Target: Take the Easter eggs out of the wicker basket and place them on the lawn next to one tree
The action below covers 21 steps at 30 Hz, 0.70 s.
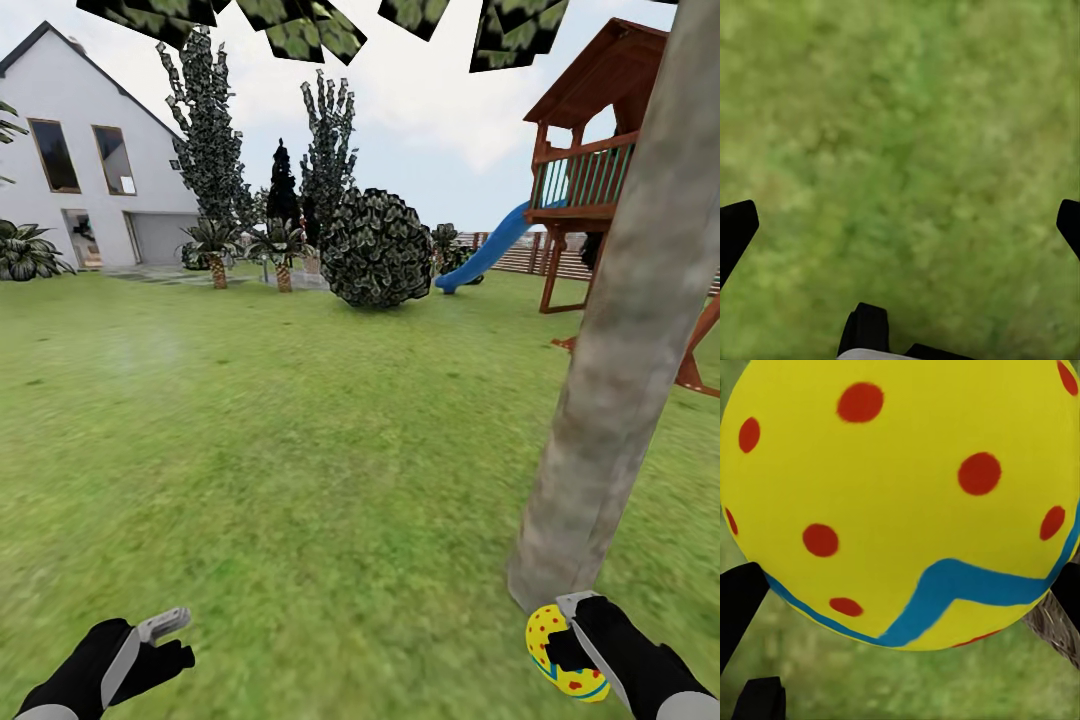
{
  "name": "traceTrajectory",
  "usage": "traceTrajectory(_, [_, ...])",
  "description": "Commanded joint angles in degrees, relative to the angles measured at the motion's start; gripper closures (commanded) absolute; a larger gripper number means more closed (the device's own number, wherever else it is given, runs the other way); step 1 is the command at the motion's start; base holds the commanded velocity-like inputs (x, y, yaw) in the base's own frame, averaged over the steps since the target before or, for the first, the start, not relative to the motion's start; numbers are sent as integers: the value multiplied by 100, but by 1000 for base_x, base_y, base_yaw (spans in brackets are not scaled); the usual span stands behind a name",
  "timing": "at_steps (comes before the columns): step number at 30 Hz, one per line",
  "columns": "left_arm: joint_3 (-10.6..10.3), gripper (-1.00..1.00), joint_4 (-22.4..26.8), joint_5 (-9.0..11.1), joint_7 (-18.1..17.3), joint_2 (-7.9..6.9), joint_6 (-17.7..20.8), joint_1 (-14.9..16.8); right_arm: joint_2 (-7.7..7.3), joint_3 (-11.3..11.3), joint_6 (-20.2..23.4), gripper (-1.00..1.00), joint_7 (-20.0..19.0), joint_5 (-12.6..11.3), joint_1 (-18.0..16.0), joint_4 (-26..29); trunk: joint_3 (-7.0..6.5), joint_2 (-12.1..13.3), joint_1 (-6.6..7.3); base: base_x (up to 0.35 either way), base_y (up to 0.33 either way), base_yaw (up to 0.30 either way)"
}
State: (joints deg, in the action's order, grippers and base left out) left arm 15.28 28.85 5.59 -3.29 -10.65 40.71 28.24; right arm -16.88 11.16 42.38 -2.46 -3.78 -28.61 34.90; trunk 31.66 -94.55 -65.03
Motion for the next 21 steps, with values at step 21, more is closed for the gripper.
traceTrajectory(21, [28, -100, -2, 39, 11, 4, 33, 4, -9, 38, 24, 100, 9, -29, -4, 8, 222, -485, -263, 0, 0, 0])
